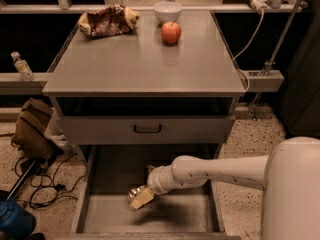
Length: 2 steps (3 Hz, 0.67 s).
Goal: Pick orange can from middle drawer and place on counter
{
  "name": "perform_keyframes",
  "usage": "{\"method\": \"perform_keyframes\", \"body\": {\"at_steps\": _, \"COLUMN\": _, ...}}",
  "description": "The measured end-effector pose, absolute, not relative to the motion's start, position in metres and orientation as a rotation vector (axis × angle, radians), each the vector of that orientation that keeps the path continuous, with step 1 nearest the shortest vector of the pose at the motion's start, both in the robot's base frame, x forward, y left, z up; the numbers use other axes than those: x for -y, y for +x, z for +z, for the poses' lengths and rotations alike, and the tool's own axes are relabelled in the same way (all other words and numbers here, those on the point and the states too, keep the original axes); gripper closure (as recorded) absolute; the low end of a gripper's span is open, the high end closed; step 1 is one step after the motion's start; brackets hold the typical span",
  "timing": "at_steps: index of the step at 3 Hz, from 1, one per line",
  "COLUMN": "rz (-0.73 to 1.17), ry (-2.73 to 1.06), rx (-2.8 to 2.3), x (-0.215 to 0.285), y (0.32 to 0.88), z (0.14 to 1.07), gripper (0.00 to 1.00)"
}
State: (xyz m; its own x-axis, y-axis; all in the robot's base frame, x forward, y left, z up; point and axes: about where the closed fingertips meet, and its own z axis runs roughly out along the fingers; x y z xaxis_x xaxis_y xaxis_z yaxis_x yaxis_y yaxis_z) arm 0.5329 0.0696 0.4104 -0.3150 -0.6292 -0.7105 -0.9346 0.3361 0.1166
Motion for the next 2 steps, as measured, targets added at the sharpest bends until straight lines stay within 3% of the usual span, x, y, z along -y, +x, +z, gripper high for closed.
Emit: {"method": "perform_keyframes", "body": {"at_steps": 2, "rz": 0.722, "ry": -1.345, "rx": -2.053, "x": -0.0666, "y": 0.5313, "z": 0.4061, "gripper": 0.00}}
